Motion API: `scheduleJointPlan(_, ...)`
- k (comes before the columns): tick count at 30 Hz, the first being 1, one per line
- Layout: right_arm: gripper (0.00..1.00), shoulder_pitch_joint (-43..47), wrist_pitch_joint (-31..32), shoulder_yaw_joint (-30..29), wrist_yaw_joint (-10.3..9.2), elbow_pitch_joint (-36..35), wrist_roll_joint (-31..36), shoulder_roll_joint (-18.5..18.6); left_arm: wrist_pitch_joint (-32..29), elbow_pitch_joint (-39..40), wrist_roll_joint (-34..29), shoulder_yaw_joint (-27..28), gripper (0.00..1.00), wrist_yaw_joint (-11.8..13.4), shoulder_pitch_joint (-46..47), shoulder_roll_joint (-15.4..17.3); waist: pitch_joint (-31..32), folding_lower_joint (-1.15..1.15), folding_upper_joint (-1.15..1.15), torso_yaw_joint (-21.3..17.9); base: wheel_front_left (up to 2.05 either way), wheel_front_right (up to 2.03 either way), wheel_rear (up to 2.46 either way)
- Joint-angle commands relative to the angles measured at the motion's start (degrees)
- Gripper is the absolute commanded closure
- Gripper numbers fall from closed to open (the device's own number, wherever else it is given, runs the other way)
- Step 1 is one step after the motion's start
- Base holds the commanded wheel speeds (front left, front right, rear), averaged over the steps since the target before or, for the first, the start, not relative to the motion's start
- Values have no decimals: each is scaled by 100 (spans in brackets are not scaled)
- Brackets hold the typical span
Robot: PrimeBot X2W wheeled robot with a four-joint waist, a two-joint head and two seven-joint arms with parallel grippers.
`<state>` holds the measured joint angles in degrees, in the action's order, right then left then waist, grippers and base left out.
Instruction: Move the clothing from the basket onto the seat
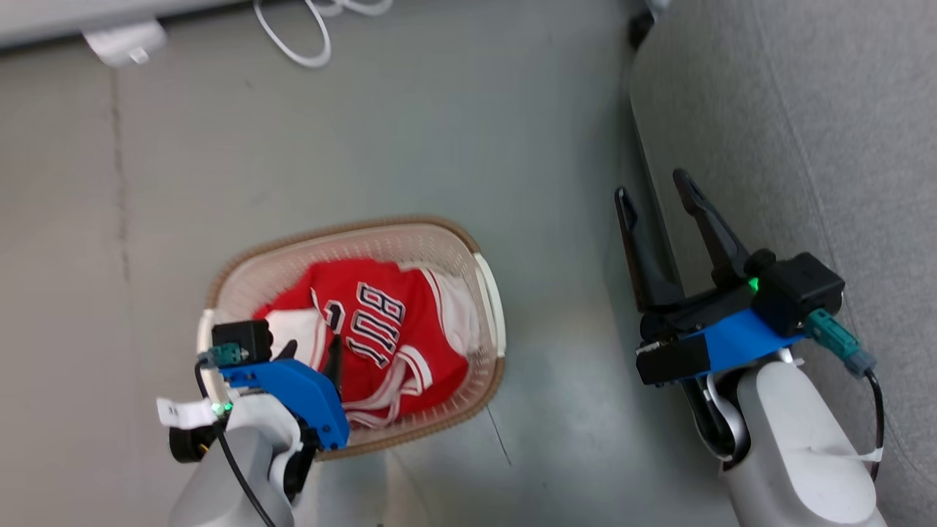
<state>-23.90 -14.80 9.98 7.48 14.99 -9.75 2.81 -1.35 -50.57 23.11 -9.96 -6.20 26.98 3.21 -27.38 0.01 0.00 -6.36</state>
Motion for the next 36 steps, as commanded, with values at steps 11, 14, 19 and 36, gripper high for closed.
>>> scheduleJointPlan(11,0,-187,-45,297,3,-413,-363,11,-211,-1029,60,50,0,96,1153,215,-1885,-1,0,-848,0,0,0)
scheduleJointPlan(14,0,-208,-44,334,3,-536,-455,11,-143,-1186,116,82,0,73,1284,259,-2049,-1,0,-907,0,0,0)
scheduleJointPlan(19,0,-191,-43,391,3,-733,-519,12,19,-1385,170,120,0,99,1525,339,-2266,-1,0,-987,0,0,0)
scheduleJointPlan(36,0,-174,-44,435,3,-763,-614,12,465,-1904,105,-80,100,65,1971,395,-2407,-1,0,-1030,0,0,0)
